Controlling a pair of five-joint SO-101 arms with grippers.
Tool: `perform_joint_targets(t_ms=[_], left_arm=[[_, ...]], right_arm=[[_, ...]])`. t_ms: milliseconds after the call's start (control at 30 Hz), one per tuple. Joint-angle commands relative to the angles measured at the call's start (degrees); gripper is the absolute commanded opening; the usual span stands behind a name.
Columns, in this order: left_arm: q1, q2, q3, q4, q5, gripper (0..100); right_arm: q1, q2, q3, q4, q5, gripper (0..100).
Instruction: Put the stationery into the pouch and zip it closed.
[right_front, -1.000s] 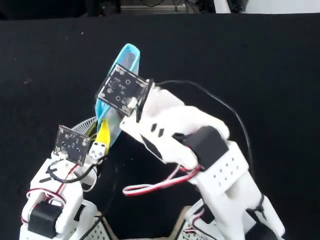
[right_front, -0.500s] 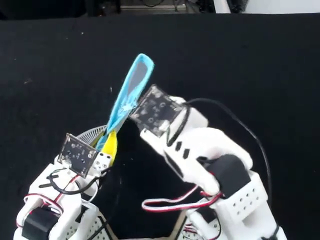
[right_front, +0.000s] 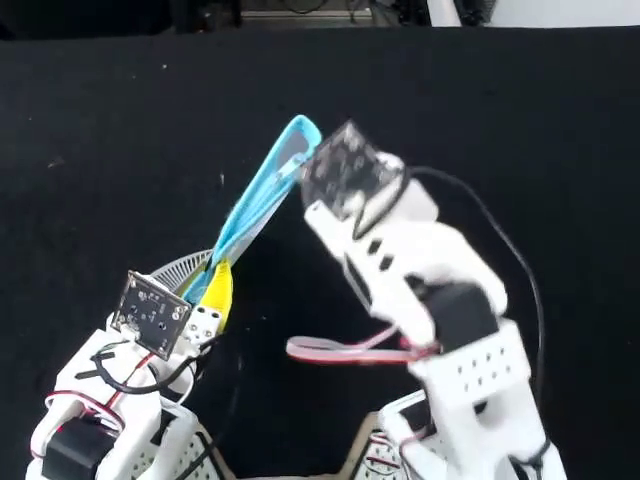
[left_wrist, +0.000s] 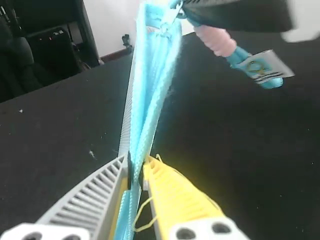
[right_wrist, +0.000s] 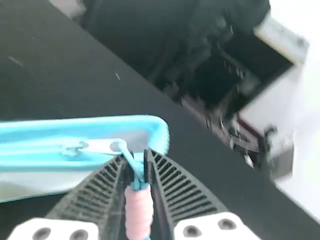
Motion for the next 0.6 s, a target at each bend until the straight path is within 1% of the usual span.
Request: perform_joint_targets(t_ms=[0, 367, 567], left_arm=[[0.31, 0.18, -1.45, 0.62, -0.26, 3], [0.31, 0.18, -2.07, 0.26, -0.26, 3], [0.48, 0.18, -1.98, 0.53, -0.26, 3]], right_arm=[[5.27, 3.3, -1.01, -3.16, 0.0, 1.1], [12.92, 11.74, -5.85, -3.08, 0.0, 1.1], [15.38, 16.84, -8.84, -3.08, 0.0, 1.1]])
